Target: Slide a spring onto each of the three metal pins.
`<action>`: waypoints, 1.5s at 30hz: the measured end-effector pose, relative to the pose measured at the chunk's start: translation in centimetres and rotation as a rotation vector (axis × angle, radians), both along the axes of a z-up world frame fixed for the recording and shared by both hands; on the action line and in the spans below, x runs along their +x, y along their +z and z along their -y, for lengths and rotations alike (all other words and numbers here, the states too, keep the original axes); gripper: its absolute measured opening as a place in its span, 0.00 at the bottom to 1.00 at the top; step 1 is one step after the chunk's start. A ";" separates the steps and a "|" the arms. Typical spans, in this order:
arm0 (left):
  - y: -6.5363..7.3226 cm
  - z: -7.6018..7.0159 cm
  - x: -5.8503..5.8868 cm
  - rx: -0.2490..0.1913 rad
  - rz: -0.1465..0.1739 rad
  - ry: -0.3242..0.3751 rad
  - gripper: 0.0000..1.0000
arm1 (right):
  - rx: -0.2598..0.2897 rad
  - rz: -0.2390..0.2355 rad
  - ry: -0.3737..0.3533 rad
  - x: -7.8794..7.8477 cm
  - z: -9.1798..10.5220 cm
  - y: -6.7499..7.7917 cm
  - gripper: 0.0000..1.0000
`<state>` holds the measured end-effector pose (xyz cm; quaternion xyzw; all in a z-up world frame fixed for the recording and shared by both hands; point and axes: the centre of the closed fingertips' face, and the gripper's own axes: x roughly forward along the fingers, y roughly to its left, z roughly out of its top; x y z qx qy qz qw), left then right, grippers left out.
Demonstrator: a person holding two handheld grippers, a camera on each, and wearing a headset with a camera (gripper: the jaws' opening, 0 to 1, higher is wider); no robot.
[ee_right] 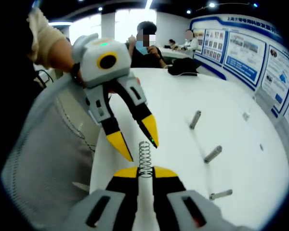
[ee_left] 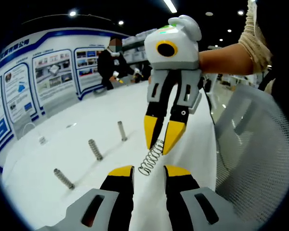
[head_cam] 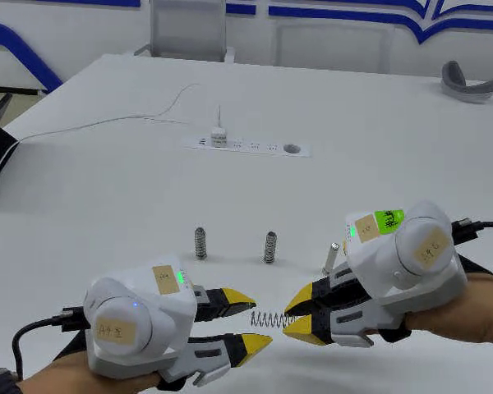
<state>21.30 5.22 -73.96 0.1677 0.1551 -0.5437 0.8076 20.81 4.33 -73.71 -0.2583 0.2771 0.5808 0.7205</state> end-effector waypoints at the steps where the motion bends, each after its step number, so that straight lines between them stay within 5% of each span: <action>1: 0.0 0.0 0.0 0.002 0.000 -0.002 0.25 | -0.002 0.000 0.002 0.0 0.0 0.0 0.12; 22: 0.0 0.4 -0.7 0.041 0.047 -0.050 0.13 | -0.055 -0.015 0.036 -1.2 0.0 0.3 0.12; 45: -0.5 1.1 -1.1 0.000 -0.027 -0.074 0.11 | -0.039 0.005 0.072 -1.2 -1.9 2.9 0.12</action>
